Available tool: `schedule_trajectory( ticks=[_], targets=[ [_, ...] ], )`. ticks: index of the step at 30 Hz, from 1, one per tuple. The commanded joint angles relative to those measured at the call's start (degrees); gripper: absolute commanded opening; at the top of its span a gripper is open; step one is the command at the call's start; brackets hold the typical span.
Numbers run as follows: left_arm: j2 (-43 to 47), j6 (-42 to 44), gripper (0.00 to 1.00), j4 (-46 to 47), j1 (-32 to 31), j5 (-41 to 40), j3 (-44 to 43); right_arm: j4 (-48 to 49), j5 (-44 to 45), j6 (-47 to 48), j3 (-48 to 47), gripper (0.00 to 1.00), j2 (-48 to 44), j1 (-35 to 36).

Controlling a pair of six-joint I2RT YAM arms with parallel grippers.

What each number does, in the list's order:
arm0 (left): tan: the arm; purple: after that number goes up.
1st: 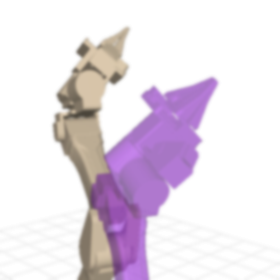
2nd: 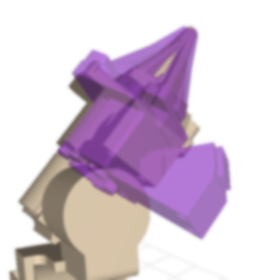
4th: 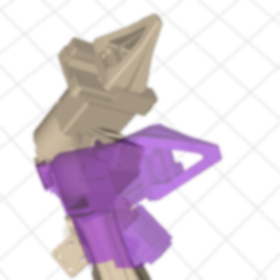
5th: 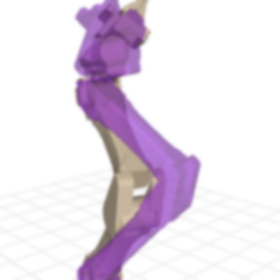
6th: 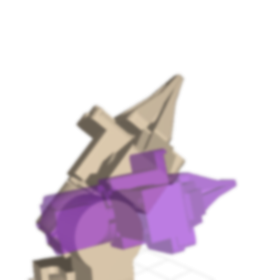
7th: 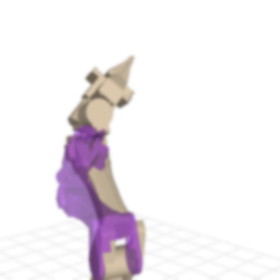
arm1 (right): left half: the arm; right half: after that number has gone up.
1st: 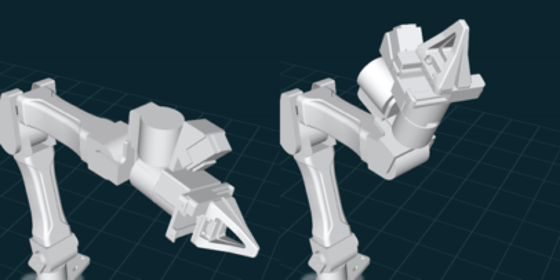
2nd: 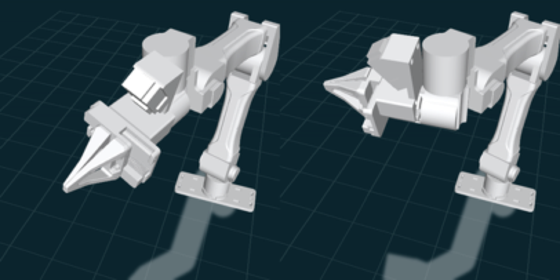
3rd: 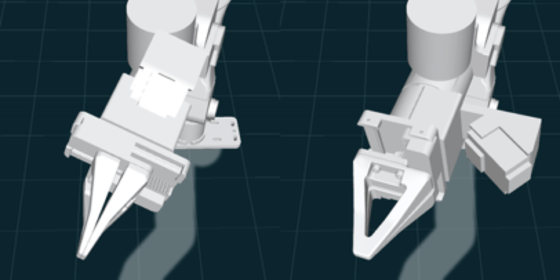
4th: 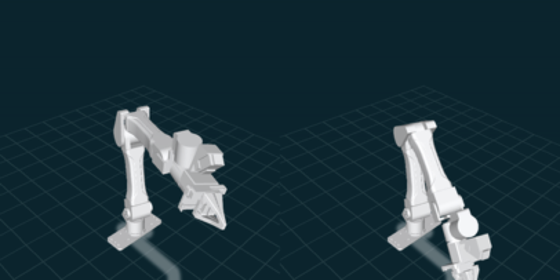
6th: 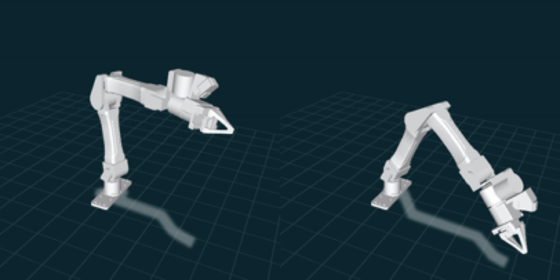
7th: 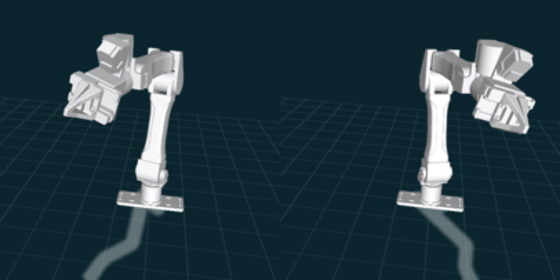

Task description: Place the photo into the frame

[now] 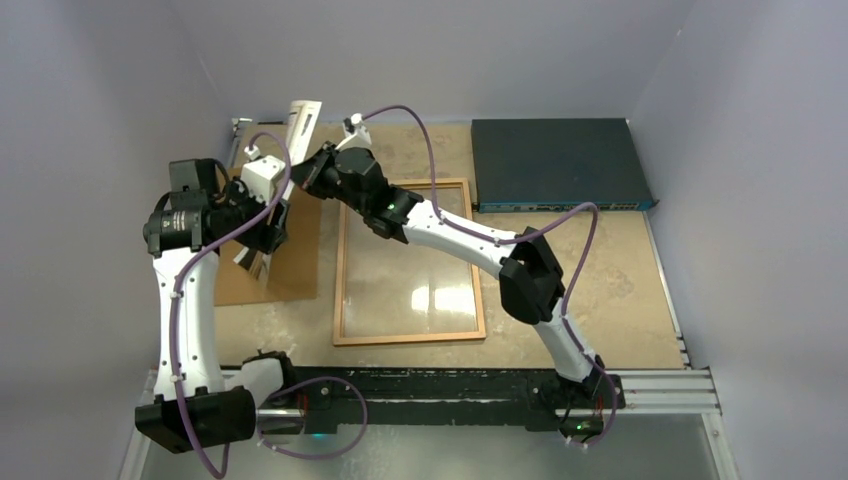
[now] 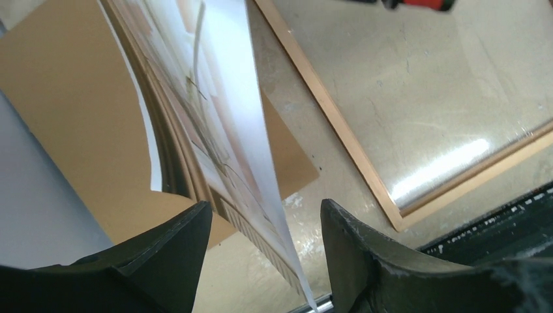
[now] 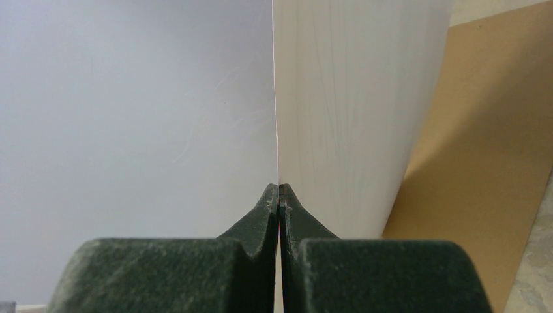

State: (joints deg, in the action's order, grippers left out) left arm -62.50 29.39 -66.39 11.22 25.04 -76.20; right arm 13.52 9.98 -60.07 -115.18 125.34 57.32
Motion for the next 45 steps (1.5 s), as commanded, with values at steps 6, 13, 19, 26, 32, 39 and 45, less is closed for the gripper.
schedule_trajectory(
  ticks=[6,13,19,26,32,39,45],
  targets=[
    [-0.77,-4.95,0.47,11.73,-1.78,-1.72,1.05,2.89,0.59,-2.58,2.94,0.0,-4.46,0.42],
    [-2.71,-7.73,0.46,12.46,-7.83,-4.73,1.51,1.93,1.23,-2.28,1.83,0.0,-4.93,0.5],
    [-0.63,-8.87,0.51,16.66,-13.85,-17.57,4.27,1.5,0.39,-2.66,1.18,0.0,-4.32,0.58],
    [1.02,-7.5,0.48,21.56,-18.28,-33.14,8.31,2.02,-0.43,-3.52,1.71,0.0,-4.92,0.6],
    [2.16,-7.77,0.31,23.83,-20.22,-36.69,9.34,1.86,-1.31,-3.87,1.26,0.04,-4.66,0.93],
    [1.1,-7.88,0.01,24.29,-20.4,-36.75,8.31,3.22,-4.64,-4.11,3.84,0.24,-5.79,0.95],
    [1.7,-7.0,0.0,24.68,-20.46,-38.5,4.62,9.32,-13.24,-1.3,12.08,0.74,-9.77,-1.44]
  ],
)
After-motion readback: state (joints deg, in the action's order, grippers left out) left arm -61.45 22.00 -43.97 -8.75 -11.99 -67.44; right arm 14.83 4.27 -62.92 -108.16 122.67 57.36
